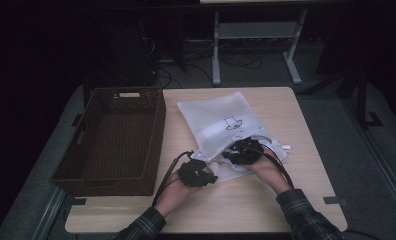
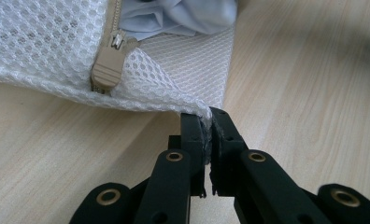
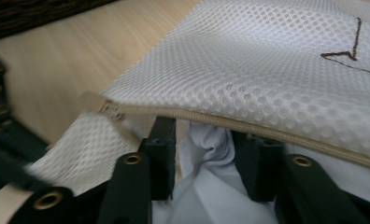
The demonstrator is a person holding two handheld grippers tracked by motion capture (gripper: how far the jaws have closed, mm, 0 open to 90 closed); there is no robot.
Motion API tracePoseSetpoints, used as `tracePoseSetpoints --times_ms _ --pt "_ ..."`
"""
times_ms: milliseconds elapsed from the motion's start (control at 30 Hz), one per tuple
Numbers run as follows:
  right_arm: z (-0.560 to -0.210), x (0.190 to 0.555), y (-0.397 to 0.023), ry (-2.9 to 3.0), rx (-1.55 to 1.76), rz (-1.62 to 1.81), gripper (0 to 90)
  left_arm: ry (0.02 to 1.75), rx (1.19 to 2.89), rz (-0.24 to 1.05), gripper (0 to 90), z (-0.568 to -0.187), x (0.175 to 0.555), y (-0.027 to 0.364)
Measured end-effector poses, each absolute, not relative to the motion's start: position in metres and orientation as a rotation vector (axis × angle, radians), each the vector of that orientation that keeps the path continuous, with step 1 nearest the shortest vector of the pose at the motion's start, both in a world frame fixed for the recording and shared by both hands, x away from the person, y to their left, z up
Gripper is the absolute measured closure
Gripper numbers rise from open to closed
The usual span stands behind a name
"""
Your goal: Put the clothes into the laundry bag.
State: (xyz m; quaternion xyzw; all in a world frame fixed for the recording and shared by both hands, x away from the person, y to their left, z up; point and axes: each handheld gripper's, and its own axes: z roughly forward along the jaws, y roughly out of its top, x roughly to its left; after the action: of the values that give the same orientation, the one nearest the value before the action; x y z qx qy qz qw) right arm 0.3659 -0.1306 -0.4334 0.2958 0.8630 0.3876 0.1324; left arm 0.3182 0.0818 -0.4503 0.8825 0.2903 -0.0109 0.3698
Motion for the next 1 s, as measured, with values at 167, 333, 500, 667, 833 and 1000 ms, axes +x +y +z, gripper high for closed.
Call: tracePoseSetpoints --times_ms 167,333,500,667,833,1000 --pt "-0.419 0.353 -0.148 2.504 0.861 1.191 50.9 0.749 2.263 -0.027 85.3 -0.451 0.318 0.081" --pt "-0.407 0.343 -0.166 2.475 0.885 1.219 44.0 0.750 2.260 -0.030 85.3 -0.451 0.318 0.082" --pt "-0.401 0.335 -0.192 2.410 0.962 1.204 30.7 0.753 2.259 -0.036 85.2 -0.452 0.319 0.082" --pt "-0.406 0.331 -0.221 2.353 1.091 1.171 19.1 0.750 2.264 -0.037 85.0 -0.452 0.319 0.082" --pt "-0.419 0.327 -0.240 2.366 1.163 1.136 11.1 0.751 2.265 -0.042 85.0 -0.452 0.319 0.082" --pt "-0.436 0.329 -0.240 2.398 1.213 1.111 1.3 0.748 2.270 -0.041 84.9 -0.452 0.319 0.082"
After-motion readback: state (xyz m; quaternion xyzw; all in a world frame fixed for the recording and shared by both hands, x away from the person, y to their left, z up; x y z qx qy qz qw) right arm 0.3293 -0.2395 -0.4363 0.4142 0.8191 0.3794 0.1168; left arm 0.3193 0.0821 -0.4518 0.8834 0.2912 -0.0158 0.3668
